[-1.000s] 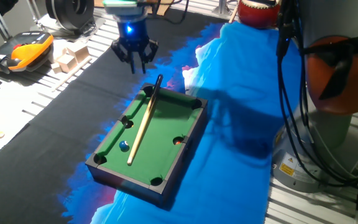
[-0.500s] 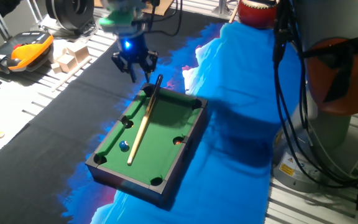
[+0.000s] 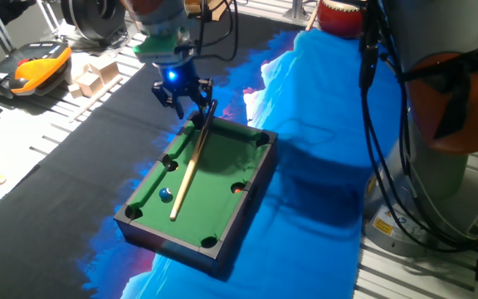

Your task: Hit the pool ball

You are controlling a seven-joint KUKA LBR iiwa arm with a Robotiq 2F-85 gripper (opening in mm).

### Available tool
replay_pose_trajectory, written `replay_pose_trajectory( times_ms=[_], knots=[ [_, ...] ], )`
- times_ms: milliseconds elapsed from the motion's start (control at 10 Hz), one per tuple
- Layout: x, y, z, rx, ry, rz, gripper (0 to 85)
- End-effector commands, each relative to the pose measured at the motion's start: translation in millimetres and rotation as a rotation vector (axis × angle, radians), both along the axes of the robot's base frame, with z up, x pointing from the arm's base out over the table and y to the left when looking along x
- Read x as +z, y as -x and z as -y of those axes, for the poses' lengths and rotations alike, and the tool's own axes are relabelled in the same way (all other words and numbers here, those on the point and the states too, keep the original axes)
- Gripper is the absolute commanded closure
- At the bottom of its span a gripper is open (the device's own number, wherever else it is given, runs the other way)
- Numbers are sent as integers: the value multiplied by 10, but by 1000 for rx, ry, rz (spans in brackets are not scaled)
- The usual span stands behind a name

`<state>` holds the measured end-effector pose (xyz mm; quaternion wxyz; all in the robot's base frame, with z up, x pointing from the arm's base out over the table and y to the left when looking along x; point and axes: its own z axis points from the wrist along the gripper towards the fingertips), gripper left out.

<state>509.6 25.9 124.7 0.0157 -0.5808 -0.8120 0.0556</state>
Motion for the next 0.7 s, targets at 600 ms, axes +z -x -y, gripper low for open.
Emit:
replay_pose_trajectory(
  times_ms=[600],
  knots=[
    [103,-101,-131,-15,-46,19,340]
  ],
)
